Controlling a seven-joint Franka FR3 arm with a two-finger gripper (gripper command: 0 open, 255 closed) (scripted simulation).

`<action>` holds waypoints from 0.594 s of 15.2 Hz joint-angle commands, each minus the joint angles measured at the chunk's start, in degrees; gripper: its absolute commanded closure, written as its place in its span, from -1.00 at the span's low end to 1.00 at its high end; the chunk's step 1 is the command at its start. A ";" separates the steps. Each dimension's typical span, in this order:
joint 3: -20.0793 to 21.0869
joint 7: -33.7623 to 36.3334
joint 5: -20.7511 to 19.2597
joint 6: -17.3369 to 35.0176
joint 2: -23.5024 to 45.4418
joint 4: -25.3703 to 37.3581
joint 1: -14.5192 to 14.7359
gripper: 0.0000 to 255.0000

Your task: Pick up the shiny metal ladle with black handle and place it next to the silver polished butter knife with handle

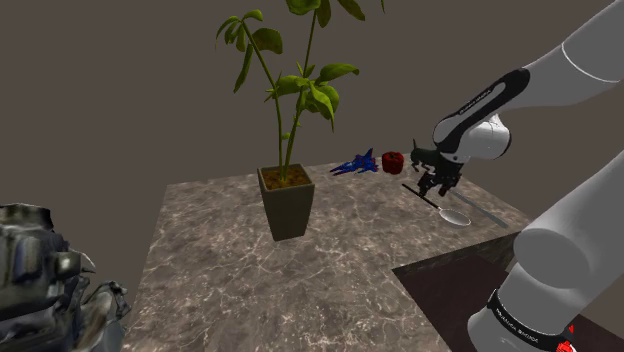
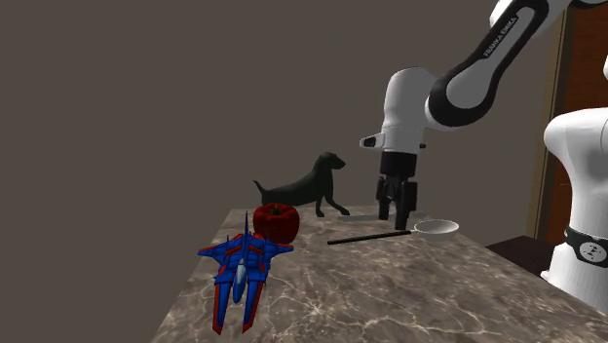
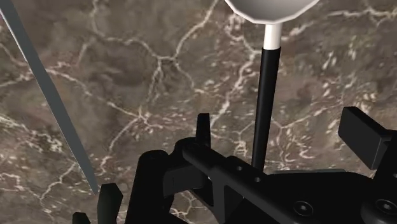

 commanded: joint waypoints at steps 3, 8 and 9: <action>0.99 2.72 -3.95 -6.18 -5.59 0.81 -2.08 -1.00; 1.01 2.72 -3.94 -6.18 -5.59 0.81 -2.10 -1.00; 1.01 2.72 -3.94 -6.18 -5.59 0.81 -2.10 -1.00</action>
